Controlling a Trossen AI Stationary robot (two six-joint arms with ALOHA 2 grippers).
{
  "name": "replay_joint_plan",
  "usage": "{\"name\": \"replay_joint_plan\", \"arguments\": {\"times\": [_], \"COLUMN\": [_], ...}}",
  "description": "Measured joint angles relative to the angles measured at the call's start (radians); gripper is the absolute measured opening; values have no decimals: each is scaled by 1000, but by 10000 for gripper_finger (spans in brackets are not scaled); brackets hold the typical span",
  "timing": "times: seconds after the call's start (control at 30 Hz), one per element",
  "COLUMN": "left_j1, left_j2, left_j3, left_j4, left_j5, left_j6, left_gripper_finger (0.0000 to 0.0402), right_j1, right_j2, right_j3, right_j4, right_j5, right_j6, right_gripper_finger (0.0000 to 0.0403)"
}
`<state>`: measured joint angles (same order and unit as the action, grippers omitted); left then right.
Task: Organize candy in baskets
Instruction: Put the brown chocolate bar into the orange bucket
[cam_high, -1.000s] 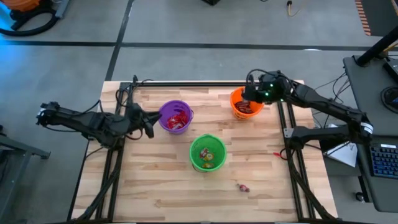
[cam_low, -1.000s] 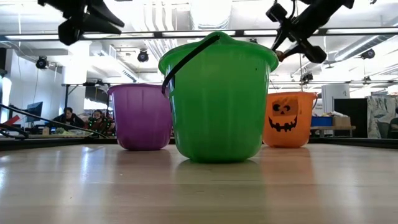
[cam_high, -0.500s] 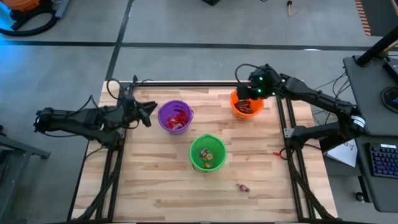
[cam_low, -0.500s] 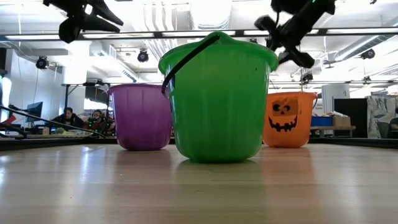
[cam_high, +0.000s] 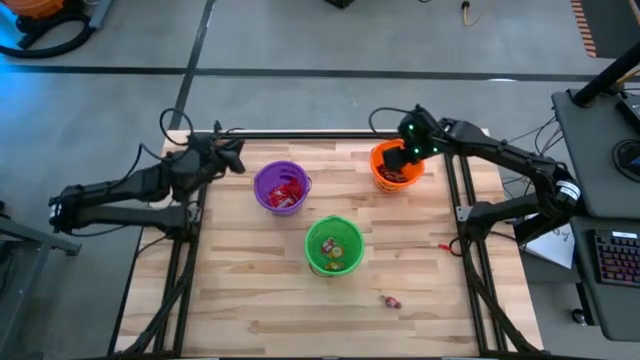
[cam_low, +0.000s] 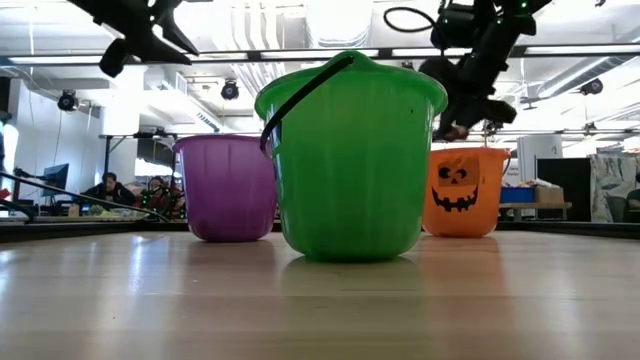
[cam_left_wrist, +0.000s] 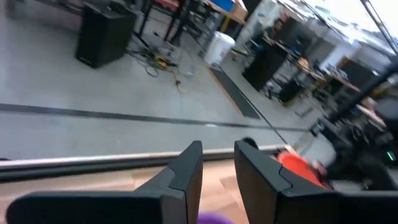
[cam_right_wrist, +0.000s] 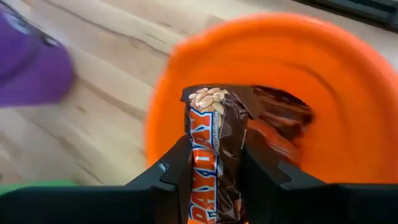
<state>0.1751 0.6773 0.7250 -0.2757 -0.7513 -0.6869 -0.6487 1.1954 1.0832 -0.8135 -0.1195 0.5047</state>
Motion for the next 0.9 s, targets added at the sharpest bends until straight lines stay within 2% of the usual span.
{"name": "replay_joint_plan", "arguments": {"times": [0.37, 0.9], "left_j1": [129, 134], "left_j2": [67, 107], "left_j3": [0, 0], "left_j4": [112, 185], "left_j5": [-1, 2], "left_j6": [18, 42], "left_gripper_finger": [77, 77], "right_j1": [0, 0], "right_j2": [-1, -2], "right_j3": [-3, -3], "right_j4": [-38, -43], "right_j5": [97, 183], "right_j6": [-139, -229], "right_gripper_finger": [95, 96]}}
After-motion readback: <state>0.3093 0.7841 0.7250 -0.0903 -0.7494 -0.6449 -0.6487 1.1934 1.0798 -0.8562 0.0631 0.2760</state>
